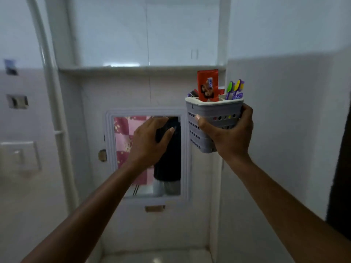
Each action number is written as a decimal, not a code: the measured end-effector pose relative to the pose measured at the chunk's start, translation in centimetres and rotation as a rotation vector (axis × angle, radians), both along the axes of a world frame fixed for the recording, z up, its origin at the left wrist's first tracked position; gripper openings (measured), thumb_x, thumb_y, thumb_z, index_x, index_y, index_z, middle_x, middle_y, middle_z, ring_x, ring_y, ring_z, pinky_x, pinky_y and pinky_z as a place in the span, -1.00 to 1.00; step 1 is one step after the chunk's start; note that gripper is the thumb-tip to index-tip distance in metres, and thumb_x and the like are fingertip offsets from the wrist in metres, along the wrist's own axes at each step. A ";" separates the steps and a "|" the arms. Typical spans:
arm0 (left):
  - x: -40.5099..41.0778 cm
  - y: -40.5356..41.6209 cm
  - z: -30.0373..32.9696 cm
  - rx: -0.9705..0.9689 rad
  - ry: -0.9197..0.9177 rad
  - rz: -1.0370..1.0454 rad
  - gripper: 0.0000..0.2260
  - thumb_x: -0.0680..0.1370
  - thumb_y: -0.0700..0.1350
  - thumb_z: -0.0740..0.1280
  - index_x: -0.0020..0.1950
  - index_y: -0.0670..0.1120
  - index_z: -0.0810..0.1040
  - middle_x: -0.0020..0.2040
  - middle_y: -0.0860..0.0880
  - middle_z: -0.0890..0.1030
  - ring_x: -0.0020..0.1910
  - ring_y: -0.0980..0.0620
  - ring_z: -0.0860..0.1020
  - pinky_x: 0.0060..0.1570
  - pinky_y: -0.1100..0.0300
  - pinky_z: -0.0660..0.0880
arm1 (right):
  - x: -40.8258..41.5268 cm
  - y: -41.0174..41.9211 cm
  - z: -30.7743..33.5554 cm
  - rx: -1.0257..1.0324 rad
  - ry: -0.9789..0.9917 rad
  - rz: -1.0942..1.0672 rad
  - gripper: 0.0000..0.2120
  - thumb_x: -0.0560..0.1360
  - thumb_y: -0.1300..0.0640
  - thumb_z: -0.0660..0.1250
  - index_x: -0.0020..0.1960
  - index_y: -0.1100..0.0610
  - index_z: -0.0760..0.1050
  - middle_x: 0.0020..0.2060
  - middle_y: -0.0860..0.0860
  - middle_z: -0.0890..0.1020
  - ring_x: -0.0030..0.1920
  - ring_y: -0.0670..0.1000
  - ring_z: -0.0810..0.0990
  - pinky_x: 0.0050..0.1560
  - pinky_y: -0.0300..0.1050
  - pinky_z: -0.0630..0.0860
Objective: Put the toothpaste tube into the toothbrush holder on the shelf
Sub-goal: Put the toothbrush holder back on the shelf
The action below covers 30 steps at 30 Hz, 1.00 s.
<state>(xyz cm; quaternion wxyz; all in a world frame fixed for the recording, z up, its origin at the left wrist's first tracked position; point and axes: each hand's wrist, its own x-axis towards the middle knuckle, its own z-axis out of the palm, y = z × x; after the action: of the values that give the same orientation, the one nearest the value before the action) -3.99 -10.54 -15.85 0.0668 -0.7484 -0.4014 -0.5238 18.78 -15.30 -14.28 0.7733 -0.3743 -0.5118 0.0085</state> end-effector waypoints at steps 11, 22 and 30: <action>0.5 9.0 15.3 0.358 0.149 0.261 -0.55 0.72 0.20 0.22 0.52 0.00 0.51 0.52 0.00 0.51 0.57 -0.08 0.41 0.64 -0.20 0.16 | 0.6 3.5 13.1 0.078 0.049 -0.127 -0.01 0.05 -0.44 0.66 0.32 0.01 0.46 0.20 -0.08 0.63 0.31 0.14 0.62 0.23 0.13 0.68; 0.8 14.7 15.0 0.460 -0.027 0.278 -0.60 0.68 0.30 0.28 0.25 0.01 0.63 0.18 0.08 0.68 0.27 -0.01 0.58 0.60 -0.06 0.23 | -1.6 8.8 20.1 0.207 0.062 -0.212 0.03 0.17 -0.39 0.65 0.45 0.10 0.39 0.27 -0.03 0.50 0.28 0.05 0.45 0.24 0.09 0.60; 1.5 15.6 15.1 0.505 -0.112 0.289 -0.67 0.70 0.25 0.28 0.14 0.02 0.62 0.06 0.08 0.67 0.15 -0.01 0.58 0.50 -0.04 0.31 | -2.6 15.7 21.9 -0.175 -0.184 -0.341 0.27 0.45 -0.52 0.40 0.77 0.18 -0.15 0.64 0.23 0.24 0.63 0.29 0.25 0.58 0.26 0.28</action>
<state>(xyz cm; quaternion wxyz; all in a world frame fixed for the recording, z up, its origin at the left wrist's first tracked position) -2.48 5.04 -0.72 0.3028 -0.6132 -0.3637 -0.6325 16.15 0.44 7.65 0.6779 -0.5204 -0.5071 -0.1121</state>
